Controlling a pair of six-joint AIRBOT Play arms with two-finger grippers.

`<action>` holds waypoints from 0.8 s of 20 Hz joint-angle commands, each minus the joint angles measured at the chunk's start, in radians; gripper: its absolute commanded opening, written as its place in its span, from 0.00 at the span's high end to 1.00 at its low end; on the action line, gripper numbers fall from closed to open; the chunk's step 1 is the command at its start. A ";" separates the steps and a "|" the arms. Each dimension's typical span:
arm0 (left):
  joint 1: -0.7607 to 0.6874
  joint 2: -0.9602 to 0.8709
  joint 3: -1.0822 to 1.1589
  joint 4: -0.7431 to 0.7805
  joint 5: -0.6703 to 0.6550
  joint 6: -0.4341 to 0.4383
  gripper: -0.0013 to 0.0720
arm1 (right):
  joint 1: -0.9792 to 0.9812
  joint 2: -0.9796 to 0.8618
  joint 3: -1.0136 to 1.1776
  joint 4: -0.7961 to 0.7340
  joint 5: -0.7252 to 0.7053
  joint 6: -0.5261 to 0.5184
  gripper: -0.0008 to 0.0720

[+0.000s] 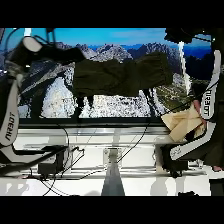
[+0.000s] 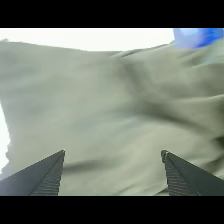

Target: Fold the clothes and pants, and hang the long-sleeved shirts on hangers.

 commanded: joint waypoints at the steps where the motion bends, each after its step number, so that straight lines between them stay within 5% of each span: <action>1: 0.162 -0.035 -0.050 0.051 -0.127 0.010 0.03 | 0.000 0.000 0.000 0.002 0.003 -0.002 0.94; 7: 0.145 -0.270 -0.083 -0.314 -0.068 0.229 0.04 | 0.000 0.000 -0.006 0.001 0.003 -0.010 0.94; 9: 0.101 -0.320 -0.082 -0.334 -0.016 0.243 0.09 | 0.000 0.000 -0.026 0.003 0.004 -0.020 0.94; 11: 0.063 -0.338 -0.082 -0.330 0.023 0.243 0.28 | 0.021 0.000 -0.043 0.023 0.011 -0.115 0.94; 13: 0.051 -0.328 -0.067 -0.325 0.019 0.299 0.79 | 0.072 0.000 -0.043 0.061 0.015 -0.224 0.94; 14: 0.060 -0.313 -0.047 -0.311 -0.001 0.302 0.95 | 0.106 0.000 -0.043 0.075 0.002 -0.230 0.94; 16: 0.087 -0.257 0.014 -0.249 -0.072 0.283 0.96 | 0.196 -0.002 -0.043 0.080 -0.054 -0.230 0.94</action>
